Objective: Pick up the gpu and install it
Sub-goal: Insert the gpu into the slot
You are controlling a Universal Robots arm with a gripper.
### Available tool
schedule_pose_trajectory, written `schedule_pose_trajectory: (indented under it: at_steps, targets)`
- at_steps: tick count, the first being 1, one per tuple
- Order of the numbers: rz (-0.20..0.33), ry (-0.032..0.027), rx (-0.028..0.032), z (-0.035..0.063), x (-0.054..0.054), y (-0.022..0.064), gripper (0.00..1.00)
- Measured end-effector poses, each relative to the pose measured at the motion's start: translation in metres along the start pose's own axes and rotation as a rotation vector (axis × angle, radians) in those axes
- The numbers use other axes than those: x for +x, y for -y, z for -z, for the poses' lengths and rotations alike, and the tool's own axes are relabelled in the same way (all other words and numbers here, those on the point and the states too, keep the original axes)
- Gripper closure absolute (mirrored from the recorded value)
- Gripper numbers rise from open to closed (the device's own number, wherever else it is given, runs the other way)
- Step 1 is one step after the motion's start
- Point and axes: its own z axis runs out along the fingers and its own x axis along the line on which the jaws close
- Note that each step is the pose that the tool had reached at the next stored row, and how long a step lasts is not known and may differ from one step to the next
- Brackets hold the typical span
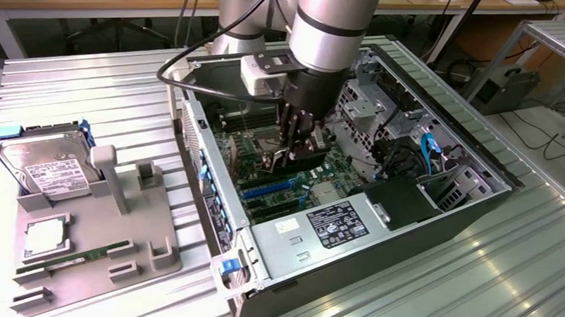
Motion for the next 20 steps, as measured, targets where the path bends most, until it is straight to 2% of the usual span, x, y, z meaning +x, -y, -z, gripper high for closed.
schedule_pose_trajectory:
  at_steps: [8, 13, 20]
  targets:
    - [0.006, -0.0002, 0.0001, -0.0142, -0.002, -0.0024, 0.74]
    - [0.006, -0.0004, 0.0002, -0.0156, -0.002, -0.0025, 0.74]
    - [0.006, -0.0005, 0.0001, -0.0233, -0.003, -0.0044, 0.74]
